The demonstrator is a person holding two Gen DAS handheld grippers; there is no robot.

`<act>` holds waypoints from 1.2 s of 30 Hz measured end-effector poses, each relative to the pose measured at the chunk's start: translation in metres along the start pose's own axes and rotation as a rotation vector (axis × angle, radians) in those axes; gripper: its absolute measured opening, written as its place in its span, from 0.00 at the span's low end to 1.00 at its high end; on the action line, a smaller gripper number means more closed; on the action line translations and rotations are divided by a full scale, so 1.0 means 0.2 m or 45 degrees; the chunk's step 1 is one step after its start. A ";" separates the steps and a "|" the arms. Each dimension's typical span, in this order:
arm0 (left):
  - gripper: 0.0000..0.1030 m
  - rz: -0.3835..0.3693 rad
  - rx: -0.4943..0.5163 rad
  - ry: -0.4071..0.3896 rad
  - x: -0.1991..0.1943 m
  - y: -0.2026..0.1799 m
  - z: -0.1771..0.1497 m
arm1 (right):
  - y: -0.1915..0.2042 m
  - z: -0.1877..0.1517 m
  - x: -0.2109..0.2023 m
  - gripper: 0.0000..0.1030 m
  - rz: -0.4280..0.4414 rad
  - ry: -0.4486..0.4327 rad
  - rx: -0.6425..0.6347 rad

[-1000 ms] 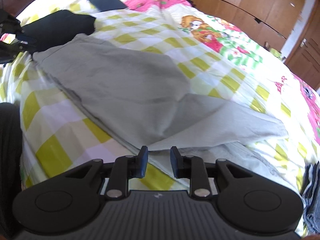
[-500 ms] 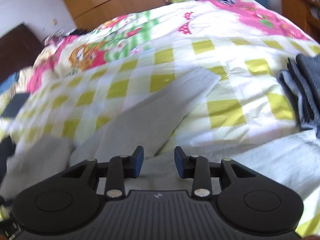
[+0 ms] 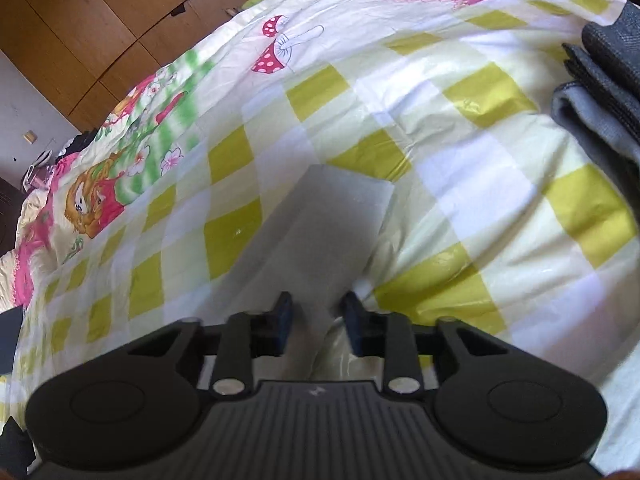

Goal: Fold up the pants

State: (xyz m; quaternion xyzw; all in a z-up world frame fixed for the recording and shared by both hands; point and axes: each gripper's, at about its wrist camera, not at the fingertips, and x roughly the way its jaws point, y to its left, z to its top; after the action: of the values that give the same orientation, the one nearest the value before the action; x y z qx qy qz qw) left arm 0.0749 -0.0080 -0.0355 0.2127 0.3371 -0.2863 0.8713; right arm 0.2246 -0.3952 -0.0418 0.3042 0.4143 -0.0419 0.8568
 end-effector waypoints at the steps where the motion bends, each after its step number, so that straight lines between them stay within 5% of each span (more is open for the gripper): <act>1: 0.34 0.002 0.000 0.004 0.00 0.00 0.01 | -0.01 0.01 -0.01 0.03 0.057 -0.001 0.034; 7: 0.34 0.020 0.050 -0.004 -0.03 -0.01 0.07 | 0.04 0.07 -0.54 0.03 0.319 -0.247 -0.002; 12: 0.37 0.013 0.103 -0.034 -0.04 -0.07 0.11 | -0.10 -0.01 -0.94 0.03 0.191 -0.360 -0.066; 18: 0.39 0.024 0.200 0.009 0.04 -0.21 0.07 | -0.47 -0.25 -0.87 0.05 -0.060 -0.276 0.034; 23: 0.40 0.032 0.243 0.046 0.03 -0.22 0.11 | -0.72 -0.30 -0.78 0.14 0.079 -0.230 0.301; 25: 0.41 0.044 0.278 0.060 0.03 -0.23 0.12 | -0.77 -0.31 -0.76 0.33 0.141 -0.247 0.369; 27: 0.41 0.044 0.297 0.074 0.03 -0.25 0.13 | -0.81 -0.32 -0.72 0.37 0.240 -0.256 0.428; 30: 0.41 0.051 0.320 0.087 0.04 -0.28 0.13 | -0.84 -0.31 -0.69 0.26 0.281 -0.324 0.547; 31: 0.41 0.054 0.326 0.090 0.04 -0.29 0.14 | -0.84 -0.29 -0.71 0.05 0.291 -0.358 0.552; 36: 0.41 0.038 0.359 0.078 0.02 -0.32 0.18 | -0.77 -0.21 -0.95 0.03 0.278 -0.594 0.343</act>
State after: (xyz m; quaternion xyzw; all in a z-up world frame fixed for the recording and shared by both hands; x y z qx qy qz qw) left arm 0.0536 -0.0779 -0.0258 0.3464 0.3169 -0.3112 0.8263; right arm 0.0222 -0.5315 0.0027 0.4401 0.1614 -0.0728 0.8803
